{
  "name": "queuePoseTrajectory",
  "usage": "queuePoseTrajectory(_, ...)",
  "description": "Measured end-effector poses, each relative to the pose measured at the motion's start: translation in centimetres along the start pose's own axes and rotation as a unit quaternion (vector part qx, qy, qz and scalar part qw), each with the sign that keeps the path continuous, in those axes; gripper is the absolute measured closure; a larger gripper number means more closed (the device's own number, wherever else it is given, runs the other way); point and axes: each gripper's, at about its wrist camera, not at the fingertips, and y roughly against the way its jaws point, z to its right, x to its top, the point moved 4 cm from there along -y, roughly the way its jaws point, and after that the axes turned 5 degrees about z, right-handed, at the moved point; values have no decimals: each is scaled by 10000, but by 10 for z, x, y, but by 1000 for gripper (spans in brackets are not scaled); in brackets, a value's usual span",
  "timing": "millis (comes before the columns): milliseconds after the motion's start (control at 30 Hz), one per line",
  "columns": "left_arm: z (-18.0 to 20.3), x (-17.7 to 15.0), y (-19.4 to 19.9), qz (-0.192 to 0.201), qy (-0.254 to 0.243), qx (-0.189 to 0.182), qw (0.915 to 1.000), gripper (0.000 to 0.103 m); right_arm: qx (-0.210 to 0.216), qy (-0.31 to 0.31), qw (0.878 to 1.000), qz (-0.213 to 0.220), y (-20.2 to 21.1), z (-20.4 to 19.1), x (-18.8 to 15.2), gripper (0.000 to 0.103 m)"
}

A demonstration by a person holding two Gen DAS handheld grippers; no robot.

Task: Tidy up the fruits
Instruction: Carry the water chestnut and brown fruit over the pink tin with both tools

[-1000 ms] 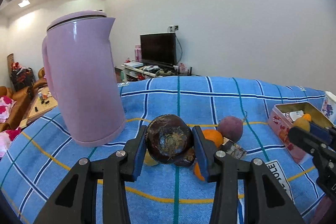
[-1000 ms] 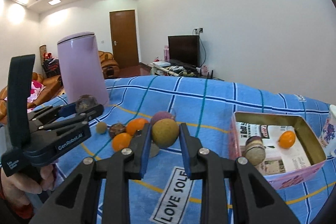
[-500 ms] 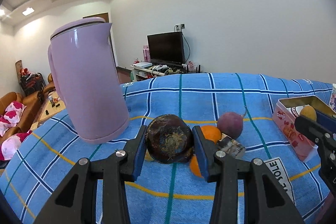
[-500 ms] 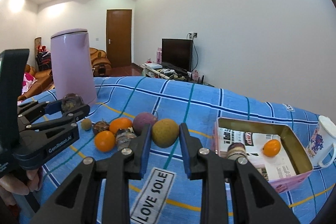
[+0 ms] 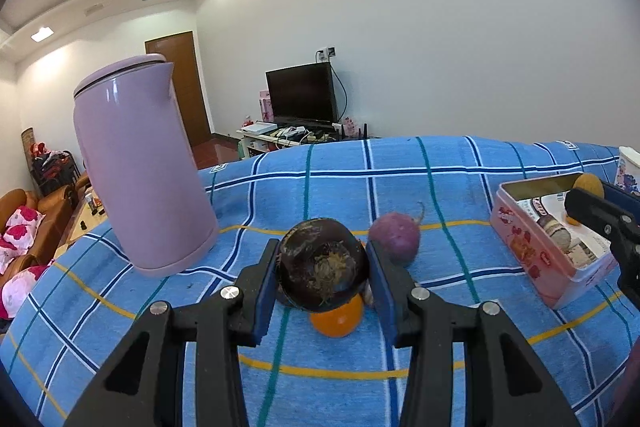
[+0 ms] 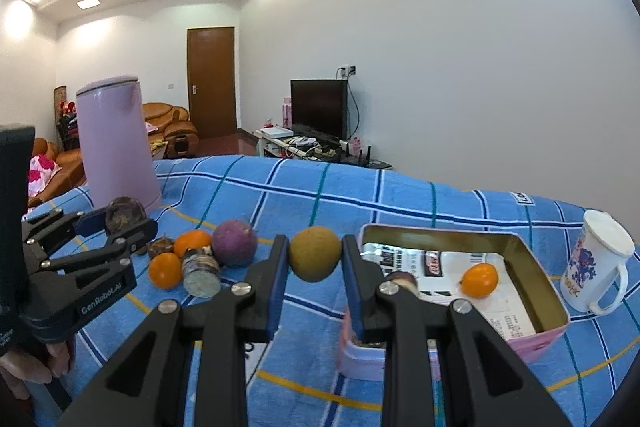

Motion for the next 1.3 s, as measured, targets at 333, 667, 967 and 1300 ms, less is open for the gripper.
queuePoseTrajectory(333,33,13,6,83,-10,-291,9995,59,-245,-164,9996,53,6,33,3,74)
queuePoseTrajectory(667,72,27,7,193,-136,-572,9981,59,-618,-454,9970,105,15,86,3,74)
queuePoseTrajectory(967,116,34,-2,143,-209,-890,9957,59,-1003,-747,9920,150,26,140,4,74)
queuePoseTrajectory(1300,174,36,-15,8,-274,-1314,9909,59,-1321,-960,9866,42,33,188,-1,74)
